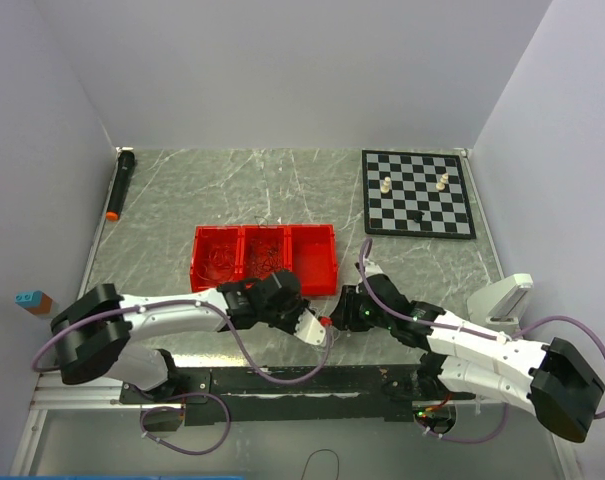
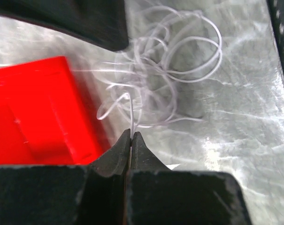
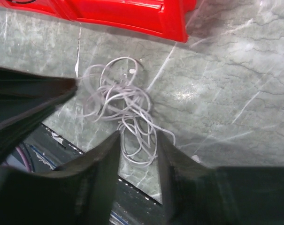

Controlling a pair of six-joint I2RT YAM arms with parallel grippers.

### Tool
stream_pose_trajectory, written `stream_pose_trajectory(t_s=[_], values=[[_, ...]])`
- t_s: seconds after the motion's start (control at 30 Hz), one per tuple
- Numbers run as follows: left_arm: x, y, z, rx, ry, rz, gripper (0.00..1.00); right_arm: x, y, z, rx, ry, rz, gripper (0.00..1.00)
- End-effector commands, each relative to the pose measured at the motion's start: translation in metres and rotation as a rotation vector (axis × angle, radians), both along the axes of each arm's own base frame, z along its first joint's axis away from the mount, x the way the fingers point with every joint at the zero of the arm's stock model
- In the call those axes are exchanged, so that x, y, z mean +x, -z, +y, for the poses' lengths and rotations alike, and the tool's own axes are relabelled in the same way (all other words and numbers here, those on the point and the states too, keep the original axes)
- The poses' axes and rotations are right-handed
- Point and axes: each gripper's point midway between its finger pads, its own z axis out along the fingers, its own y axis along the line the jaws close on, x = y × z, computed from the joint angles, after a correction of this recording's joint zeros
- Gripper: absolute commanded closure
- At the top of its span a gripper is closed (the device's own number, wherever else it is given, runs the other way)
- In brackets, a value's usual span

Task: Untangle the cables

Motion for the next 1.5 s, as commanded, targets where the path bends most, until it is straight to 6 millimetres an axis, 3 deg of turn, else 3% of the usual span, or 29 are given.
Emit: stream_pose_trajectory(t_s=[0.0,0.1,0.3,0.4,0.47,0.6,0.7,1.0,1.1,1.27,1.37,1.47], values=[[-0.006,-0.054,-0.011,-0.091,-0.028,0.043,0.99,0.004,0.001,0.001,0.013,-0.016,-0.017,0.49],[-0.013,-0.073,-0.010,-0.123,-0.045,0.082,0.99,0.006,0.004,0.007,0.012,-0.036,0.001,0.45],[-0.019,-0.096,-0.008,-0.157,-0.056,0.113,0.99,0.011,0.005,0.020,0.001,-0.083,0.008,0.46],[-0.022,-0.114,-0.010,-0.176,-0.044,0.117,0.99,0.014,0.006,0.021,-0.008,-0.083,0.008,0.56],[-0.022,-0.132,-0.013,-0.201,-0.042,0.117,0.99,0.014,0.009,0.019,-0.022,-0.074,0.013,0.68],[-0.022,-0.180,-0.018,-0.257,-0.030,0.095,0.99,0.012,0.014,0.012,-0.048,-0.052,0.032,0.89],[-0.015,-0.222,-0.016,-0.307,-0.040,0.024,0.99,0.010,0.018,0.004,-0.079,-0.032,0.041,0.94],[0.024,-0.389,0.016,-0.649,-0.178,-0.397,0.99,0.003,0.034,-0.028,-0.193,0.083,0.098,1.00],[0.042,-0.443,0.043,-0.793,-0.292,-0.636,0.99,0.001,0.039,-0.036,-0.222,0.124,0.117,1.00],[0.049,-0.544,0.095,-1.070,-0.492,-0.944,0.99,-0.001,0.041,-0.043,-0.223,0.160,0.107,0.98],[0.048,-0.606,0.124,-1.242,-0.630,-0.958,0.99,-0.003,0.045,-0.047,-0.233,0.178,0.120,0.98],[0.047,-0.642,0.143,-1.364,-0.720,-0.950,0.99,-0.007,0.049,-0.049,-0.239,0.187,0.141,0.98]])
